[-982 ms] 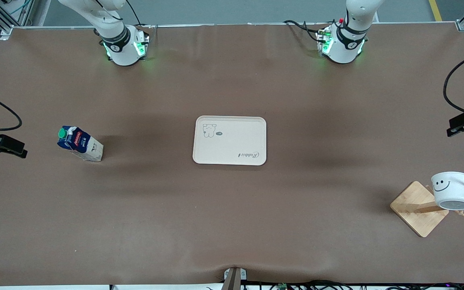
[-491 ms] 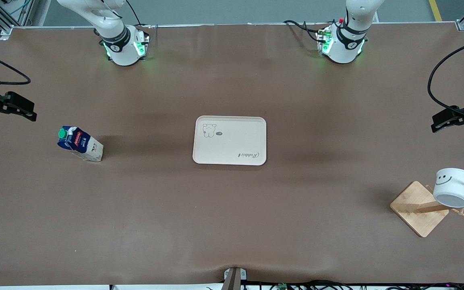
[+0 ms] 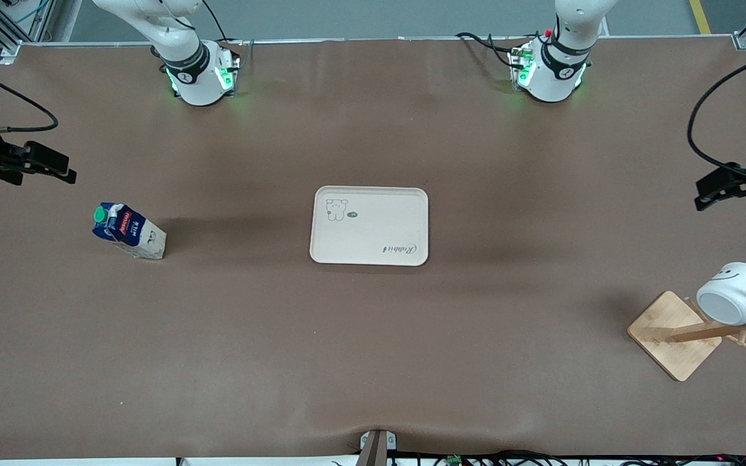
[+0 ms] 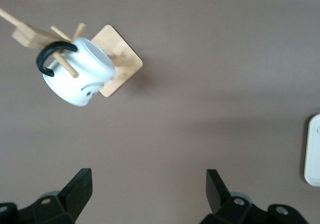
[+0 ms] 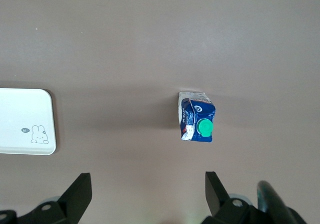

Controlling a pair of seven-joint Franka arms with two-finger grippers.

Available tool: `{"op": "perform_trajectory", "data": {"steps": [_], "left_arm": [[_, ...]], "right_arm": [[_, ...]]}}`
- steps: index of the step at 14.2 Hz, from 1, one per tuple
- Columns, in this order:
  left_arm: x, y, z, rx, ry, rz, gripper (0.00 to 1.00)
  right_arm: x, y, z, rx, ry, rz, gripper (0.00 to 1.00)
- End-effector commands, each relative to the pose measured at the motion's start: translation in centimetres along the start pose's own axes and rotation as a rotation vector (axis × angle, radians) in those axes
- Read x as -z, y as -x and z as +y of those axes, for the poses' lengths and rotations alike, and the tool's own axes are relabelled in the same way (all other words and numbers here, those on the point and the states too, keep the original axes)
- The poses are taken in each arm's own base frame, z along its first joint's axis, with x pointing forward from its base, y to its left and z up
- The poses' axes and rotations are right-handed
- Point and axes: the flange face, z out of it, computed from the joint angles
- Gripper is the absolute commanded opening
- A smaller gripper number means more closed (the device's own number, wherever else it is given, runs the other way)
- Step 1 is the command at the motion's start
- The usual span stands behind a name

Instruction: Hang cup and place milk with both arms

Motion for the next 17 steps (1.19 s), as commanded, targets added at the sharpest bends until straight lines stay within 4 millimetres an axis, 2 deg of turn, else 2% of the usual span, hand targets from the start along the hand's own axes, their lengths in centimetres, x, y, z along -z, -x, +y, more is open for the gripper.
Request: {"op": "perform_trajectory", "data": {"steps": [1,2,3,5,7,11,13,14,17], "left_arm": [[2.5,2.0,0.6,0.012,-0.055,-0.003,1.00],[3.1,2.7,1.2,0.014,-0.049,-0.014,1.00],[3.2,3.1,0.8,0.025,-0.045,-0.030,1.00],[3.5,4.1,1.1,0.031,-0.006,-0.059,1.00],[3.6,5.2,1.4,0.032,0.017,-0.064,1.00],[4.0,7.5,2.2,0.028,0.029,-0.049,1.00],[3.6,8.7,2.5,0.029,0.054,-0.056,1.00],[3.5,9.3,3.2,0.015,0.053,-0.049,1.00],[3.7,10.4,3.2,0.030,0.054,-0.040,1.00]], "right_arm": [[0.2,1.5,-0.4,0.013,-0.009,0.025,1.00],[0.1,1.5,-0.5,0.020,-0.004,0.017,1.00],[0.4,1.8,-0.7,0.030,0.012,0.010,1.00],[1.6,1.8,-1.6,0.053,0.085,0.023,1.00],[1.3,2.1,-2.0,0.052,0.105,0.008,1.00],[1.5,2.2,-1.6,0.058,0.104,0.001,1.00],[1.7,2.1,-1.9,0.108,0.104,0.017,1.00],[1.8,2.0,-1.8,0.121,0.102,0.020,1.00],[1.8,2.0,-1.2,0.108,0.091,0.023,1.00]]}}
